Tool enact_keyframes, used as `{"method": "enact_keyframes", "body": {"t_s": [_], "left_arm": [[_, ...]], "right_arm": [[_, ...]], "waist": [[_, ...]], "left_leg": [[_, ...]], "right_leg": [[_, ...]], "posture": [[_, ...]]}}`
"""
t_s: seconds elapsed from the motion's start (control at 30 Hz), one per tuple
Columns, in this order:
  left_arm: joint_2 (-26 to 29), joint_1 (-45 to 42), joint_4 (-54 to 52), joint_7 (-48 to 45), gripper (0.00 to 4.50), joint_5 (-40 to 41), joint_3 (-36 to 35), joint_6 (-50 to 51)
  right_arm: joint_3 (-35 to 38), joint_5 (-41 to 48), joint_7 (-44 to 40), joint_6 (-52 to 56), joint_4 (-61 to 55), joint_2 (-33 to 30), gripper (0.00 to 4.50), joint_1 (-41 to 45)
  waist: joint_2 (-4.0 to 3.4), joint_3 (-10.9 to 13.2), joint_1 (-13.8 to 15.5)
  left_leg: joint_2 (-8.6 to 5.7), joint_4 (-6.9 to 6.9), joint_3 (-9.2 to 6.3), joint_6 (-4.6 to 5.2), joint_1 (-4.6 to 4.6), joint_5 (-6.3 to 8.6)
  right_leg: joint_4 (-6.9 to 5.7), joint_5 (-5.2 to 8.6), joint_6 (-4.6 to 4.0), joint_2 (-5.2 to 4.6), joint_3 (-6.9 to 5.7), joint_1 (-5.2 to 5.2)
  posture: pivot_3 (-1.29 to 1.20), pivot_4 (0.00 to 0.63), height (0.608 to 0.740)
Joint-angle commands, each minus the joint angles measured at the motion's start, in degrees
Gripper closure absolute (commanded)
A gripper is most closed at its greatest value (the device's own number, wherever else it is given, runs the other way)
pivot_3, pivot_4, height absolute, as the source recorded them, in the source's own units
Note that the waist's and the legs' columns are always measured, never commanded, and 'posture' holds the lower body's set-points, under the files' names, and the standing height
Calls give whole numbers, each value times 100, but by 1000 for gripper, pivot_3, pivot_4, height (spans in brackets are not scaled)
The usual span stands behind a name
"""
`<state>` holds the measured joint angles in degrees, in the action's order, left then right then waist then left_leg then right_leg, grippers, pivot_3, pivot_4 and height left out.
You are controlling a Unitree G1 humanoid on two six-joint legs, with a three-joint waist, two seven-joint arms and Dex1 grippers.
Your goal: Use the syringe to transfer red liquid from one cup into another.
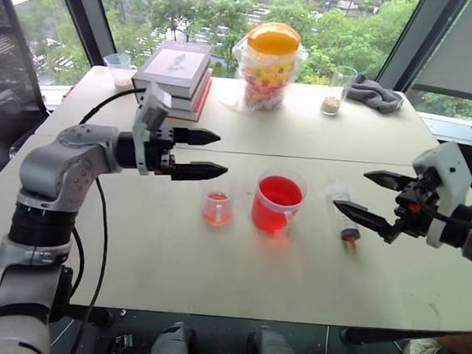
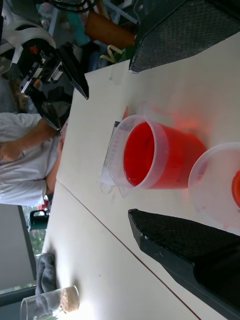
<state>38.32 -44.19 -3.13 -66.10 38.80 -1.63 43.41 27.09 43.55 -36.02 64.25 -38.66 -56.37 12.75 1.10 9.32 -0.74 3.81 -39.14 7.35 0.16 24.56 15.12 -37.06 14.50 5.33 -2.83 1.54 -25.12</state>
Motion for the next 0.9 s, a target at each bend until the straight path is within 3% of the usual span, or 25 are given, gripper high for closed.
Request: {"method": "enact_keyframes", "body": {"t_s": [0.03, 0.9], "left_arm": [[-27, -195, -38, 106, 0, 112, -245, -82], [-74, -118, 127, -48, 0, 113, -154, -255]], "right_arm": [[113, 69, 21, -40, -93, -105, 41, 4], [147, 167, 176, 255, 128, -439, 41, 85]], "waist": [[0, 0, 1], [0, 0, -2]], "left_leg": [[0, 0, 0, 0, 0, 0], [0, 0, 0, 0, -3, 0]], "right_leg": [[0, 0, 0, 0, 0, 0], [0, 0, 0, 0, 0, 3]], "posture": [[0, 150, 740], [0, 150, 740]]}}
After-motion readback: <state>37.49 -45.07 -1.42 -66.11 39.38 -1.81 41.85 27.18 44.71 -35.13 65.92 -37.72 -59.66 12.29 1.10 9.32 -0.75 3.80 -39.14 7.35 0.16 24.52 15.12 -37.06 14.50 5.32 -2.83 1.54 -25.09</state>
